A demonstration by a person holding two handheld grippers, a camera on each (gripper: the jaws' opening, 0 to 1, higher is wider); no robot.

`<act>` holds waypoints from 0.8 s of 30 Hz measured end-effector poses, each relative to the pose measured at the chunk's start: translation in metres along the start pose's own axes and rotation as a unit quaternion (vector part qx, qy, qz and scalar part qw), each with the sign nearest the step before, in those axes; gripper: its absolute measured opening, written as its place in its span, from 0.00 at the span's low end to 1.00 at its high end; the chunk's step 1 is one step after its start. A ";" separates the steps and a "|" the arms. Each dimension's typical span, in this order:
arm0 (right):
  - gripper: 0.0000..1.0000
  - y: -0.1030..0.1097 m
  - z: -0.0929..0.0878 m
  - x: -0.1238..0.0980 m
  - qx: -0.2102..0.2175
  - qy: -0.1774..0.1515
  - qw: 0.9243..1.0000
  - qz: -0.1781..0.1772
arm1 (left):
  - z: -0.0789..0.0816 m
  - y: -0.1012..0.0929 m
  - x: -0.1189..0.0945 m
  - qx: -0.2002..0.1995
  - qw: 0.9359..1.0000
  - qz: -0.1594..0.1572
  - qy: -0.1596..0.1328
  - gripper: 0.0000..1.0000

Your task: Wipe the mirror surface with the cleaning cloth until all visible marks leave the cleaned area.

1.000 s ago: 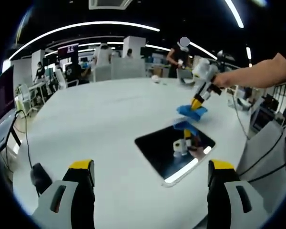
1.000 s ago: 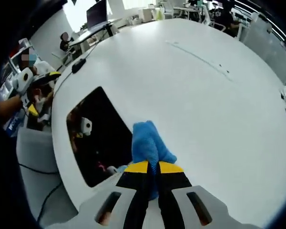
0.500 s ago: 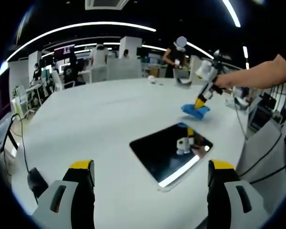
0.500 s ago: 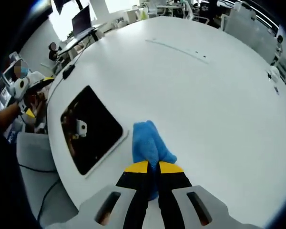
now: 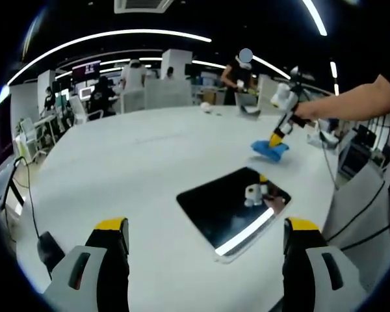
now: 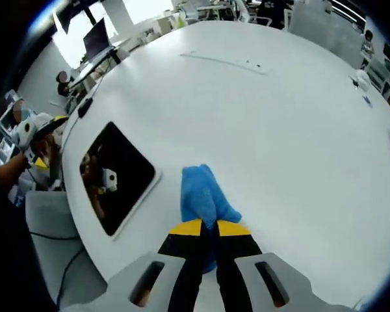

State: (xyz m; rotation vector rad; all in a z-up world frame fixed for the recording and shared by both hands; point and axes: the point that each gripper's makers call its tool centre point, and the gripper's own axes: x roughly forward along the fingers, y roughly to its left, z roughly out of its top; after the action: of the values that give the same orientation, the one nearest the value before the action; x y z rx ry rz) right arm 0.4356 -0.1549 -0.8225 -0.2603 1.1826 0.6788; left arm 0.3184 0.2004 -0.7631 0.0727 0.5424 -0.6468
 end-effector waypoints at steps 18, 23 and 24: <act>0.04 -0.004 -0.017 0.024 0.007 0.008 1.000 -0.009 | -0.004 0.003 0.000 -0.003 1.000 0.003 0.005 0.99; 0.10 -0.012 -0.017 0.026 -0.028 -0.003 0.999 -0.027 | -0.006 0.005 0.000 -0.004 1.000 0.005 0.005 0.99; 0.12 -0.012 -0.018 0.026 -0.033 -0.004 0.999 -0.027 | -0.006 0.006 0.000 -0.005 1.000 0.005 0.005 0.99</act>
State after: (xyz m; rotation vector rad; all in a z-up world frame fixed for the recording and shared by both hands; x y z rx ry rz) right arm 0.4348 -0.1646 -0.8550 -0.3442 1.1431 0.6716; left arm 0.3190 0.2066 -0.7691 0.0701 0.5538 -0.6336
